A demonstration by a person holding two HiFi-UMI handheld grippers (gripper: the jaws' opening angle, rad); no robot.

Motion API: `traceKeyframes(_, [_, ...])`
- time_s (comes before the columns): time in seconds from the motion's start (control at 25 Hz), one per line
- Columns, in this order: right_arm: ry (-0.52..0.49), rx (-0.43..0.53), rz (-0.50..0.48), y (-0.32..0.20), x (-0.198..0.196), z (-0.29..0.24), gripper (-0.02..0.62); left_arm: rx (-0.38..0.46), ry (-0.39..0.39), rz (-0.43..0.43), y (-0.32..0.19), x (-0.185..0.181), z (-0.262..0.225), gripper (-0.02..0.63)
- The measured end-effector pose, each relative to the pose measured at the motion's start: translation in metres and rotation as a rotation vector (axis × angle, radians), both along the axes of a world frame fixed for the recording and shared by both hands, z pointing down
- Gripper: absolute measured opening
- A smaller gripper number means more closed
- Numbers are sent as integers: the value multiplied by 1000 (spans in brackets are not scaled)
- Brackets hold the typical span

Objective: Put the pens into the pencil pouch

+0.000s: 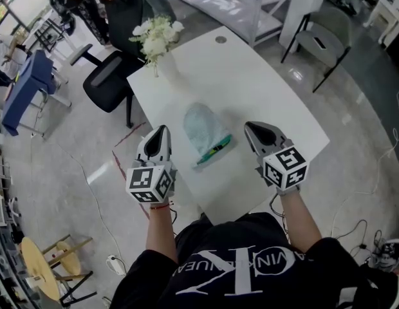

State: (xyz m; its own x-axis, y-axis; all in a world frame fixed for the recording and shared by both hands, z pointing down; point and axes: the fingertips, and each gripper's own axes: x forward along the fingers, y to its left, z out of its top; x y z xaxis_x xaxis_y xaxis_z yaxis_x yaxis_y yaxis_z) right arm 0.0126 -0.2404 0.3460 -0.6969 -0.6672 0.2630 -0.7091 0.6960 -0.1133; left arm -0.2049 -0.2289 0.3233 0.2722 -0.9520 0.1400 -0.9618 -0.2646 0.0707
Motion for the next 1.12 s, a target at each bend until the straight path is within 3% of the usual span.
traceKeyframes(0.36, [-38, 52, -1, -9, 3, -19, 9, 50, 28, -54, 1, -14, -18, 5])
traceKeyframes(1.12, [-61, 52, -25, -8, -2, -19, 9, 38, 34, -98, 12, -26, -13, 5])
